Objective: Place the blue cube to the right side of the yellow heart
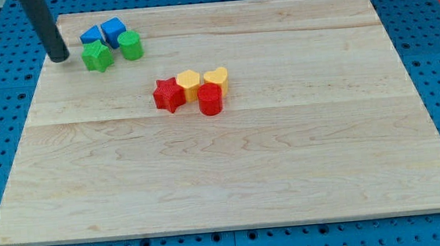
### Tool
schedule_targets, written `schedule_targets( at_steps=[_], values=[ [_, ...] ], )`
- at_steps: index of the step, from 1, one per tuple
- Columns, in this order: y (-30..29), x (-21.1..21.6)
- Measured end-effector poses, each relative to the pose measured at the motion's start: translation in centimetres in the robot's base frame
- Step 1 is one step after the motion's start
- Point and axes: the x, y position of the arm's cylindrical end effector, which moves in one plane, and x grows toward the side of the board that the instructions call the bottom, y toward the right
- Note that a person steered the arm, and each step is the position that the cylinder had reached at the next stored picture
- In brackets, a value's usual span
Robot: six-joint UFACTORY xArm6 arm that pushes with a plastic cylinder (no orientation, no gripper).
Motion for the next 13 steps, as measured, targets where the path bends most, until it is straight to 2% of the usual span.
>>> schedule_targets(
  at_steps=[1,3,4,6,7,8,10,11,12,13],
  values=[
    [-0.4,-2.3],
    [9.3,-2.5],
    [11.2,-3.2],
    [8.7,-8.0],
    [8.8,-9.3],
    [11.3,-9.3],
    [27.0,-5.7],
    [32.5,-5.1],
    [29.8,-7.4],
    [29.8,-9.9]
  ],
)
